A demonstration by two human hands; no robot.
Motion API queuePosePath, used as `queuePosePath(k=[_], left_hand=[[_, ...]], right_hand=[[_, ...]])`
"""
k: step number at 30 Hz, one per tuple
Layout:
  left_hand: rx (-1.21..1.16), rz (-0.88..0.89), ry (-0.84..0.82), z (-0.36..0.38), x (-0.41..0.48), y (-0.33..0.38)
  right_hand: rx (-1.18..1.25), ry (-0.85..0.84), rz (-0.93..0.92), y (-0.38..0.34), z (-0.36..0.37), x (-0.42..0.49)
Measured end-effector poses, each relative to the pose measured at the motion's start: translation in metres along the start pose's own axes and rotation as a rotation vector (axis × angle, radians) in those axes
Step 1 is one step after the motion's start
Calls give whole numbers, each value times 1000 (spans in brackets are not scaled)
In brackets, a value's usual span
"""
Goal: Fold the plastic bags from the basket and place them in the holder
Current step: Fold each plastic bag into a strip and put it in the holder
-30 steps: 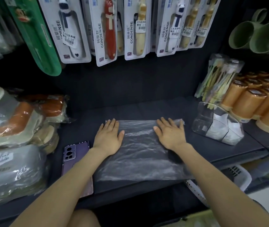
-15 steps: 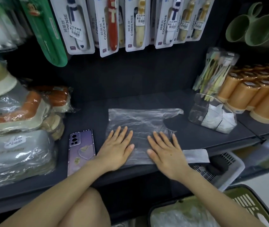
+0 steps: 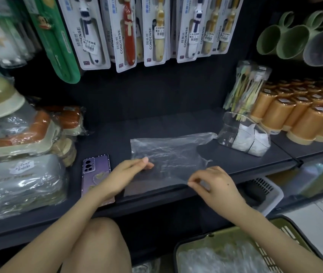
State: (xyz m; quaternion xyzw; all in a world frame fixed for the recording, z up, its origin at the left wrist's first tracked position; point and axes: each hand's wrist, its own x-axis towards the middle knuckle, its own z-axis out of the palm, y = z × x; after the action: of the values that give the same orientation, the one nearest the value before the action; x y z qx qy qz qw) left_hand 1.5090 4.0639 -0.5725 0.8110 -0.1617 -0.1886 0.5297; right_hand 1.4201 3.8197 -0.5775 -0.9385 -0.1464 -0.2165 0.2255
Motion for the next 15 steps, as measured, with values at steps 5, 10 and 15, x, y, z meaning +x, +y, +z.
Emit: queuePosePath(k=[5, 10, 15], left_hand=[[-228, -81, -94, -19, 3, 2], [-378, -49, 52, -34, 9, -1], [-281, -34, 165, -30, 10, -11]], right_hand=[[181, -229, 322, -20, -34, 50], [350, -413, 420, -10, -45, 109], [320, -521, 479, 12, -22, 146]])
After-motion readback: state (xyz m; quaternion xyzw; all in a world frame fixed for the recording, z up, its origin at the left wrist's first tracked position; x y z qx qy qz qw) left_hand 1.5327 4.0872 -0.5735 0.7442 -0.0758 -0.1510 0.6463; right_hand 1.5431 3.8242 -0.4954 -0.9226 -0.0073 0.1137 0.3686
